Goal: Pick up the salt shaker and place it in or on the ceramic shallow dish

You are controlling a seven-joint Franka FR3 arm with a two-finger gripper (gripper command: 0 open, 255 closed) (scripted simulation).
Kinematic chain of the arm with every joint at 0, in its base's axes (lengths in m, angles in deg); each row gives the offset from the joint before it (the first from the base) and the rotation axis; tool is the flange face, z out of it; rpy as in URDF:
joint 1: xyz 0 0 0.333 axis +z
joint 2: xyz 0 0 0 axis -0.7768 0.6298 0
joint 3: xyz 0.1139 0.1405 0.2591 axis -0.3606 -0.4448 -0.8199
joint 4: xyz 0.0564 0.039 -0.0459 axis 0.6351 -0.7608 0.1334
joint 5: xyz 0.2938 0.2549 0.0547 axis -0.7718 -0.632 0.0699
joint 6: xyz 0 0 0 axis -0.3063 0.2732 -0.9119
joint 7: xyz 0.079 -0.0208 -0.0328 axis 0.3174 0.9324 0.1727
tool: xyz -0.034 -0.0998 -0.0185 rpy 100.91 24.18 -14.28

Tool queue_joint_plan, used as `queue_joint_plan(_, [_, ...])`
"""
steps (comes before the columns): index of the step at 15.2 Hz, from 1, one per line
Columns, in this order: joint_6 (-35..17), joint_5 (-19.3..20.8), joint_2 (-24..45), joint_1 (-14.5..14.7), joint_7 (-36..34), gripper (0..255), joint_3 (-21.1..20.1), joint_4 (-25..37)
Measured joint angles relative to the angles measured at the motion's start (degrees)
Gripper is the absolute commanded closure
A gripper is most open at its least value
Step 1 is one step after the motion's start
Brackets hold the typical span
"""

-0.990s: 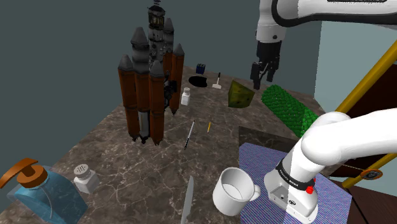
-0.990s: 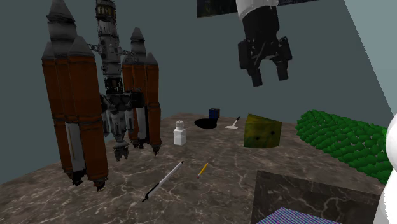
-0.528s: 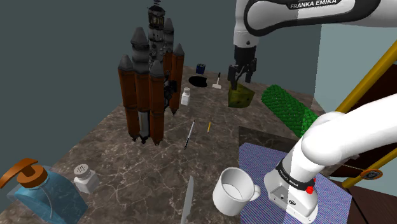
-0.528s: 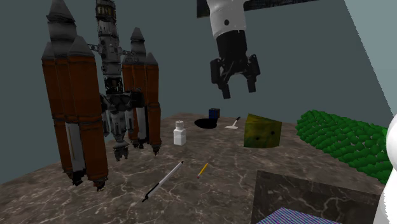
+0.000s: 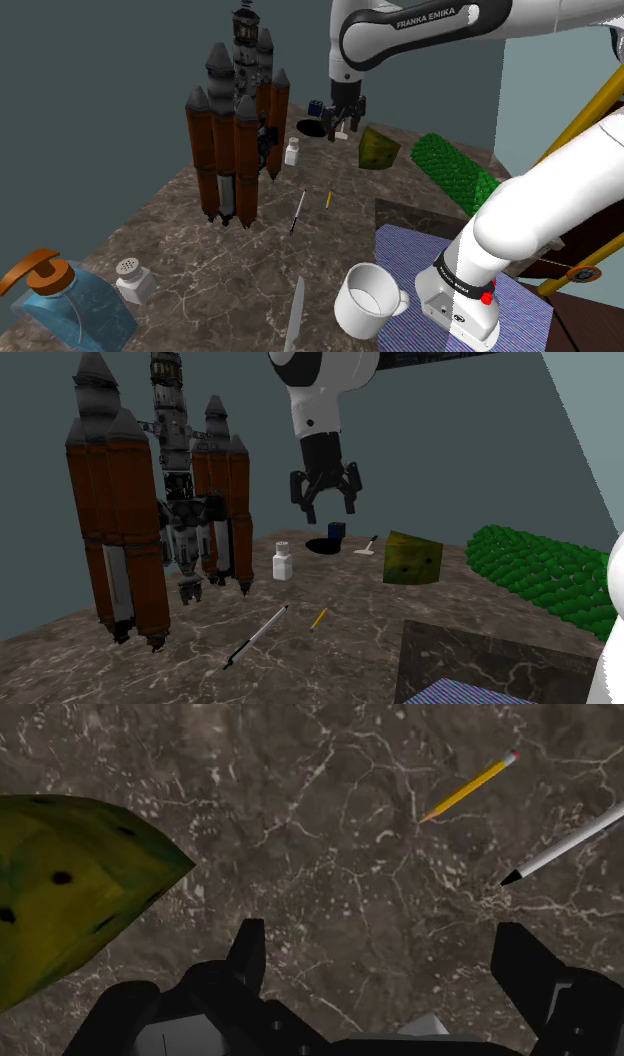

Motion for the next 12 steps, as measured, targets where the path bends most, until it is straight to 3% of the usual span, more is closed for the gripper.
queue_joint_plan(12, [-7.63, 5.55, 23.81, 1.46, -7.17, 0, -2.33, 19.56])
